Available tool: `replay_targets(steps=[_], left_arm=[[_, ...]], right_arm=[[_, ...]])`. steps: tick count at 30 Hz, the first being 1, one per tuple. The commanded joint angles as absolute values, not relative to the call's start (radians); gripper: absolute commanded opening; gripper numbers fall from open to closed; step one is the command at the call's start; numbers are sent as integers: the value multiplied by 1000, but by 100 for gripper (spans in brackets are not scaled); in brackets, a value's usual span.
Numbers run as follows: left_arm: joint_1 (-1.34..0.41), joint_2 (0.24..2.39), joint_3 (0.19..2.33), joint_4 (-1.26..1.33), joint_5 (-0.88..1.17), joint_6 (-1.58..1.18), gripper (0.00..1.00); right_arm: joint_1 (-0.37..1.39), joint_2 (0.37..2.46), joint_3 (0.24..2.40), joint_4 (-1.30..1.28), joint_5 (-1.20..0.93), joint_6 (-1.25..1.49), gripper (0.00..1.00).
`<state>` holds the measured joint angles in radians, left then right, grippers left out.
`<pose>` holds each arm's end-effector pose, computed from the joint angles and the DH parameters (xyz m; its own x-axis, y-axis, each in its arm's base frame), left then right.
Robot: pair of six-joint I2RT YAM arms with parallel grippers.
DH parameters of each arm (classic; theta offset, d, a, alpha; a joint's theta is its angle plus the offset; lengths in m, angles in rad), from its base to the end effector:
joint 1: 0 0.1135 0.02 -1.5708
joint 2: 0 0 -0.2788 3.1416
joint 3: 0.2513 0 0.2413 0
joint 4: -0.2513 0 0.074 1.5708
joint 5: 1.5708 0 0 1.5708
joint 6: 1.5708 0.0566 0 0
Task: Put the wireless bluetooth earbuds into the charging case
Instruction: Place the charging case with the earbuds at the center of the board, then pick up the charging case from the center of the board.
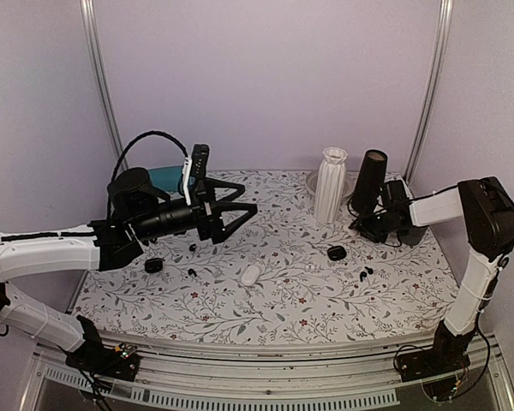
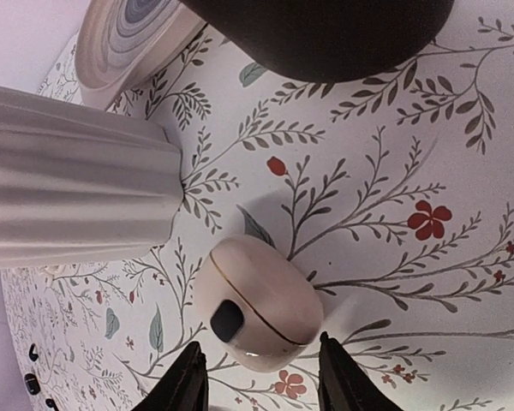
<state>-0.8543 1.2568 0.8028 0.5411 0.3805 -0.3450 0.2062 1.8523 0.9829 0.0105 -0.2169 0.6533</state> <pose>0.1788 -0.2373 0.3411 -0.2652 -0.1736 -0.9484 0.9069 0.2891 -0.3065 0.3680 0.0894 0.1436 -0.7936 0.4404 -0.4197 0.1824 0.8304 0.5264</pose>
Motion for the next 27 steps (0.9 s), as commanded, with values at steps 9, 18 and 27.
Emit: replay_targets(steps=[9, 18, 27], left_arm=[[-842, 1284, 779, 622, 406, -364, 96], [-843, 1316, 795, 631, 417, -364, 96], [-843, 1338, 811, 629, 427, -368, 96]], right_arm=[[213, 1709, 936, -36, -175, 582, 54], [333, 1644, 885, -82, -98, 515, 55], [450, 1703, 930, -140, -12, 425, 63]])
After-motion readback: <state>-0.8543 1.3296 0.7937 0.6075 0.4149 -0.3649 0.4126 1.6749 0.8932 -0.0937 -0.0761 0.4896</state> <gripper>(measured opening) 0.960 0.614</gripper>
